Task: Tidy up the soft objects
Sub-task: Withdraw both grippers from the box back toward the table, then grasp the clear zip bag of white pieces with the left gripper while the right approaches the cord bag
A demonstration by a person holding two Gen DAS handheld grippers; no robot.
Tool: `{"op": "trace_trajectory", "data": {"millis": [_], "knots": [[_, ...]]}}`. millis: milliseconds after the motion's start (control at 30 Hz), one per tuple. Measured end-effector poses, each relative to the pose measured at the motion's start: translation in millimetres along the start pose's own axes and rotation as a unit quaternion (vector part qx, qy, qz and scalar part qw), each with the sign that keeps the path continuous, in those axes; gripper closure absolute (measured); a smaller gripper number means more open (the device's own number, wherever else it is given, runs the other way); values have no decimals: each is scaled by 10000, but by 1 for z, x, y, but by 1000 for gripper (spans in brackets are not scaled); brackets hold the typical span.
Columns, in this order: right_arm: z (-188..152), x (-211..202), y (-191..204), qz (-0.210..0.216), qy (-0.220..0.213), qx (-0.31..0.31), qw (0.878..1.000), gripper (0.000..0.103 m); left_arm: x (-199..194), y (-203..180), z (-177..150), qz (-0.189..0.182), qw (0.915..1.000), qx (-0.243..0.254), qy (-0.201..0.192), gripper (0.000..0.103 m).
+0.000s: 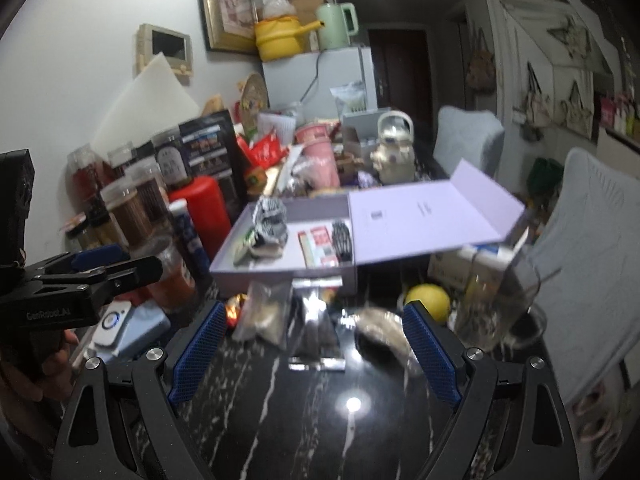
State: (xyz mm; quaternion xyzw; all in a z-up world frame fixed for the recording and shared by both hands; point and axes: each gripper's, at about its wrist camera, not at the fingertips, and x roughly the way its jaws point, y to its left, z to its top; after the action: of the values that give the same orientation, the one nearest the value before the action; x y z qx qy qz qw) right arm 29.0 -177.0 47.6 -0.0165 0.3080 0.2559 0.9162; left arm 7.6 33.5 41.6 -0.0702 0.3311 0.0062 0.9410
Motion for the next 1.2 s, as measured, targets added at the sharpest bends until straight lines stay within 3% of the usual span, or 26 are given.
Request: {"op": "trace_trajectory", "data": {"millis": [533, 1200], "knots": [[-49, 44, -25, 26, 774, 364, 9963, 13, 52, -10, -34, -179, 9973, -26, 713, 3], [-45, 85, -58, -224, 1041, 508, 9930, 13, 142, -9, -20, 57, 9939, 7, 1100, 3]]}}
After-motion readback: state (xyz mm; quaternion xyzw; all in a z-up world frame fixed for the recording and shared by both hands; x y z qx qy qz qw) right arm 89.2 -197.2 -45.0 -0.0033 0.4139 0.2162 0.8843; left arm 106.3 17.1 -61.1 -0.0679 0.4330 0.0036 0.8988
